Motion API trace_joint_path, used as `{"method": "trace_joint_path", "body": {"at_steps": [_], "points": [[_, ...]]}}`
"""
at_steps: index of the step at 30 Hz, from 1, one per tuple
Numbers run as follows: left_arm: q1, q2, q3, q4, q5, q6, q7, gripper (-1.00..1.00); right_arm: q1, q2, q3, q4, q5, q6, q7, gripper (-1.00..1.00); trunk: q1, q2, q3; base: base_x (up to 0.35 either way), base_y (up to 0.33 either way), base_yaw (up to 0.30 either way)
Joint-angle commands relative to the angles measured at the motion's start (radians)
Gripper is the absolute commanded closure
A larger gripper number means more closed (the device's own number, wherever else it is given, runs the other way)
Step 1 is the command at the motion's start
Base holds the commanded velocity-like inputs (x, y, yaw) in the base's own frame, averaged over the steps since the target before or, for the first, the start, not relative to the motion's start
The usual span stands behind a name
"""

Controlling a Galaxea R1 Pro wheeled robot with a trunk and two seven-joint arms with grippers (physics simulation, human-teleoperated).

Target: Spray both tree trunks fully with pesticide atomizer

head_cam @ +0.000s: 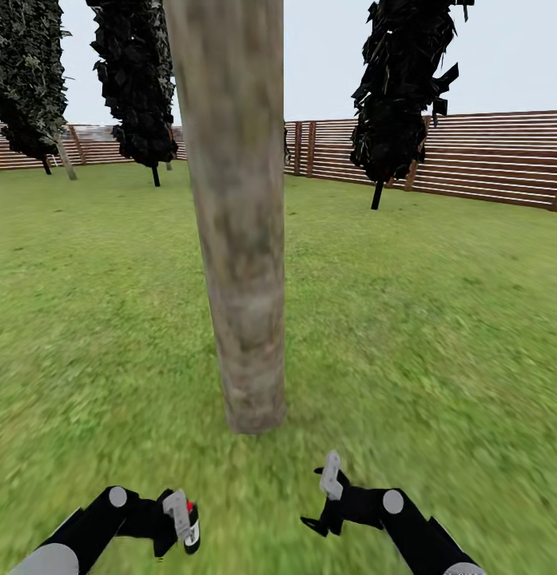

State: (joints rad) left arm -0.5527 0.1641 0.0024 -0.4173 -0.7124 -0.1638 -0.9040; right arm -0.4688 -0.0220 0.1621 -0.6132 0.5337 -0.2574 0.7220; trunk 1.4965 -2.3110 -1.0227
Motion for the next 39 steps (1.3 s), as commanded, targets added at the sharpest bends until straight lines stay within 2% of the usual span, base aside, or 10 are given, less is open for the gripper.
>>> {"method": "trace_joint_path", "body": {"at_steps": [1, 3, 6, 7, 19, 20, 21, 27, 34, 39], "points": [[-0.004, -0.002, -0.001, -0.017, -0.016, 0.025, -0.018, 1.0, 0.0, 0.003, 0.001, -0.004, 0.015, 0.001, 0.022, -1.0, 0.0, 0.0, 0.0, 0.0, 0.0, 0.0], [-0.013, -0.013, -0.022, -0.067, -0.046, 0.082, -0.073, 1.0, -0.001, 0.047, 0.004, -0.009, 0.085, 0.003, 0.067, -1.0, 0.0, 0.0, 0.0, 0.0, 0.0, 0.0], [-0.021, -0.035, -0.097, -0.076, -0.05, 0.092, -0.08, 1.0, -0.001, 0.079, 0.006, -0.01, 0.098, 0.003, 0.072, -1.0, 0.0, 0.0, 0.0, 0.0, 0.0, 0.0], [-0.023, -0.038, -0.102, -0.076, -0.051, 0.093, -0.08, 1.0, -0.001, 0.084, 0.007, -0.01, 0.098, 0.003, 0.072, 1.0, 0.0, 0.0, 0.0, 0.0, 0.0, 0.0], [-0.028, -0.09, -0.205, -0.077, -0.051, 0.163, -0.078, 1.0, -0.001, 0.117, 0.082, -0.011, 0.099, 0.003, 0.074, 1.0, 0.0, 0.0, 0.0, 0.0, 0.0, 0.0], [-0.031, -0.109, -0.219, -0.077, -0.062, 0.165, -0.079, 1.0, -0.001, 0.128, 0.083, -0.018, 0.1, 0.003, 0.074, 1.0, 0.0, 0.0, 0.0, 0.0, 0.0, 0.0], [-0.042, -0.128, -0.224, -0.077, -0.103, 0.167, -0.079, 1.0, -0.001, 0.132, 0.083, -0.023, 0.1, 0.004, 0.074, 1.0, 0.0, 0.0, 0.0, 0.0, 0.0, 0.0], [-0.056, -0.162, -0.225, -0.077, -0.116, 0.167, -0.079, 1.0, -0.001, 0.155, 0.086, -0.026, 0.1, 0.004, 0.074, 1.0, 0.0, 0.0, 0.0, 0.0, 0.0, 0.0], [-0.056, -0.199, -0.226, -0.077, -0.116, 0.165, -0.08, 1.0, -0.001, 0.157, 0.089, -0.026, 0.1, 0.003, 0.074, 1.0, 0.0, 0.0, 0.0, 0.0, 0.0, 0.0], [-0.057, -0.2, -0.226, -0.077, -0.119, 0.162, -0.083, 1.0, -0.001, 0.157, 0.089, -0.026, 0.1, 0.003, 0.074, 1.0, 0.0, 0.0, 0.0, 0.0, 0.0, 0.0]]}}
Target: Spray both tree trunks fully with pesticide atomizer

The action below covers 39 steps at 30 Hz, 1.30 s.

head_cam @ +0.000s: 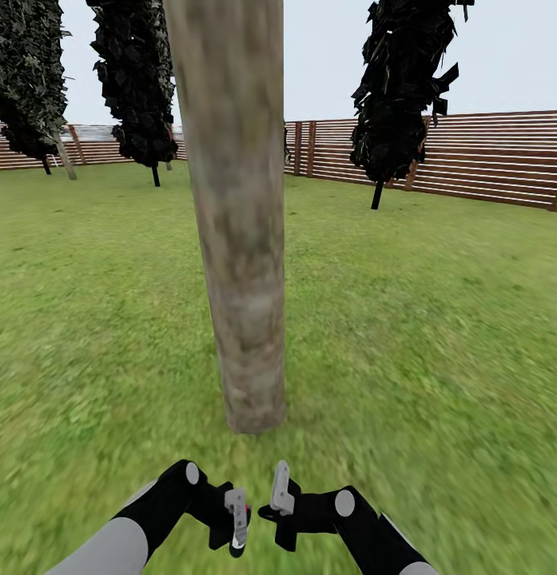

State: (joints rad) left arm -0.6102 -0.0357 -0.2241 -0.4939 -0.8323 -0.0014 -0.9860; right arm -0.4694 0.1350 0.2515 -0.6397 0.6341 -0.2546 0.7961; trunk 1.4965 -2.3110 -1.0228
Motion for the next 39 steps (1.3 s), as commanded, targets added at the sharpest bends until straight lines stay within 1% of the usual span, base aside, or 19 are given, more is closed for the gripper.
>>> {"method": "trace_joint_path", "body": {"at_steps": [1, 3, 6, 14, 20, 22, 28, 35, 39], "points": [[0.0, 0.002, 0.0, 0.0, 0.001, -0.001, -0.001, 1.0, 0.0, -0.001, 0.0, 0.0, 0.0, 0.0, 0.0, 1.0, 0.0, 0.0, 0.0, 0.0, 0.0, 0.0], [-0.001, 0.005, 0.0, 0.0, 0.001, -0.003, -0.015, 1.0, 0.0, -0.001, 0.0, 0.0, 0.001, 0.0, 0.0, 1.0, 0.0, 0.0, 0.0, 0.0, 0.0, 0.0], [-0.005, 0.009, 0.001, 0.0, 0.0, -0.009, -0.073, 1.0, 0.0, -0.002, 0.0, 0.0, 0.001, 0.0, 0.0, 1.0, 0.0, 0.0, 0.0, 0.0, 0.0, 0.0], [-0.019, 0.009, 0.005, 0.0, 0.012, -0.023, -0.136, 1.0, 0.0, -0.003, -0.001, 0.0, 0.003, 0.0, 0.0, 1.0, 0.0, 0.0, 0.0, 0.0, 0.0, 0.0], [-0.025, 0.004, 0.003, 0.001, 0.011, -0.037, -0.147, 1.0, 0.0, -0.003, -0.001, 0.0, 0.003, -0.001, 0.0, 1.0, 0.0, 0.0, 0.0, 0.0, 0.0, 0.0], [-0.025, 0.002, 0.002, 0.001, 0.009, -0.039, -0.17, 1.0, 0.0, -0.004, -0.001, 0.0, 0.003, -0.001, 0.0, 1.0, 0.0, 0.0, 0.0, 0.0, 0.0, 0.0], [-0.025, -0.001, 0.002, 0.001, 0.01, -0.04, -0.191, 1.0, 0.0, -0.004, -0.002, -0.001, 0.003, -0.002, 0.0, 1.0, 0.0, 0.0, 0.0, 0.0, 0.0, 0.0], [-0.026, -0.004, 0.003, 0.001, 0.012, -0.04, -0.195, 1.0, 0.0, -0.004, -0.002, -0.007, 0.003, -0.002, 0.0, 1.0, 0.0, 0.0, 0.0, 0.0, 0.0, 0.0], [-0.026, -0.01, 0.003, 0.0, 0.013, -0.04, -0.195, 1.0, 0.0, -0.005, -0.002, -0.008, 0.003, -0.002, 0.0, 1.0, 0.0, 0.0, 0.0, 0.0, 0.0, 0.0]]}}
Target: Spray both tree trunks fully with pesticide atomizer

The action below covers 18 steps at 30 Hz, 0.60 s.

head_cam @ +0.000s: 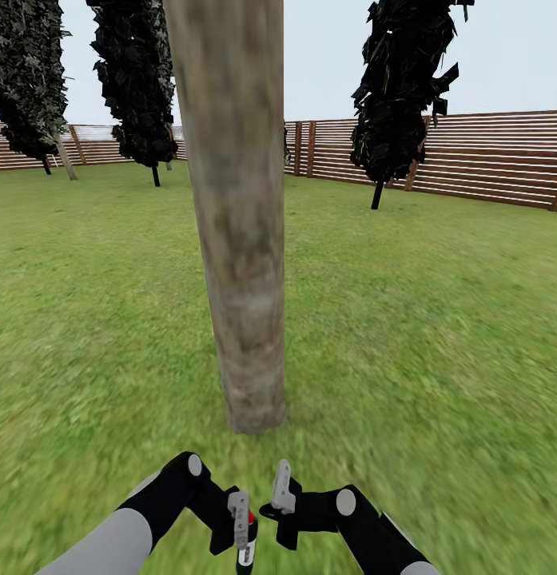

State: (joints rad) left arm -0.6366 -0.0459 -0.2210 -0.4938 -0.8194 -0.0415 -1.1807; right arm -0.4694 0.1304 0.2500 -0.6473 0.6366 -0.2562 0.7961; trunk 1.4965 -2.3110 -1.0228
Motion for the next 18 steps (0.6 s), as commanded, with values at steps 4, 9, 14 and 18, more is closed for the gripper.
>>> {"method": "trace_joint_path", "body": {"at_steps": [4, 9, 14, 18], "points": [[0.0, -0.006, 0.0, 0.0, 0.001, 0.0, 0.0, 1.0, 0.0, 0.0, 0.0, 0.0, 0.0, 0.0, 0.0, 1.0, 0.0, 0.0, 0.0, 0.0, 0.0, 0.0], [-0.002, -0.013, 0.0, 0.0, 0.002, 0.0, 0.0, 1.0, 0.0, 0.0, 0.0, 0.0, 0.0, 0.0, 0.0, 1.0, 0.0, 0.0, 0.0, 0.0, 0.0, 0.0], [-0.009, -0.018, 0.0, 0.0, 0.002, 0.0, 0.0, 1.0, 0.0, 0.0, 0.0, 0.0, 0.0, 0.0, 0.0, 1.0, 0.0, 0.0, 0.0, 0.0, 0.0, 0.0], [-0.011, -0.02, 0.001, 0.0, 0.003, 0.0, 0.0, 1.0, 0.0, 0.0, 0.0, 0.0, 0.0, 0.0, 0.0, 1.0, 0.0, 0.0, 0.0, 0.0, 0.0, 0.0]]}}
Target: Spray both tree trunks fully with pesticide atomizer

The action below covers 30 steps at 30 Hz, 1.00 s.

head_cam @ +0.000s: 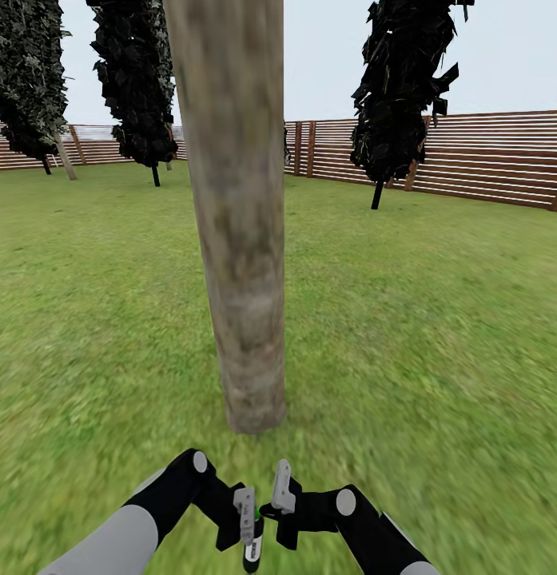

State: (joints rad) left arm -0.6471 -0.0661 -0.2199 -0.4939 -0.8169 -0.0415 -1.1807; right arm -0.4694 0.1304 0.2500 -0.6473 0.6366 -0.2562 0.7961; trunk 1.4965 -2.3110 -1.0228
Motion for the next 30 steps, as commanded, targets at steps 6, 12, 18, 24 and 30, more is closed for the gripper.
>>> {"method": "trace_joint_path", "body": {"at_steps": [6, 12, 18, 24, 30], "points": [[0.0, -0.003, 0.001, 0.0, -0.001, 0.0, 0.0, 1.0, 0.0, 0.0, 0.0, 0.0, 0.0, 0.0, 0.0, 1.0, 0.0, 0.0, 0.0, 0.0, 0.0, 0.0], [0.001, 0.01, -0.001, 0.006, -0.01, 0.0, 0.0, 1.0, 0.0, 0.0, 0.0, 0.0, 0.0, 0.0, 0.0, 1.0, 0.0, 0.0, 0.0, 0.0, 0.0, 0.0], [0.002, 0.069, -0.002, 0.008, -0.017, 0.003, 0.0, 1.0, 0.0, -0.001, 0.0, 0.001, 0.0, 0.0, 0.0, 1.0, 0.0, 0.0, 0.0, 0.0, 0.0, 0.0], [0.007, 0.142, -0.004, 0.01, -0.018, 0.006, 0.001, 1.0, 0.0, -0.003, 0.0, 0.003, 0.0, 0.0, 0.0, 1.0, 0.0, 0.0, 0.0, 0.0, 0.0, 0.0], [0.01, 0.238, -0.002, 0.016, -0.016, 0.008, 0.003, 1.0, 0.0, -0.007, 0.0, 0.006, 0.0, -0.001, 0.0, -1.0, 0.0, 0.0, 0.0, 0.0, 0.0, 0.0]]}}
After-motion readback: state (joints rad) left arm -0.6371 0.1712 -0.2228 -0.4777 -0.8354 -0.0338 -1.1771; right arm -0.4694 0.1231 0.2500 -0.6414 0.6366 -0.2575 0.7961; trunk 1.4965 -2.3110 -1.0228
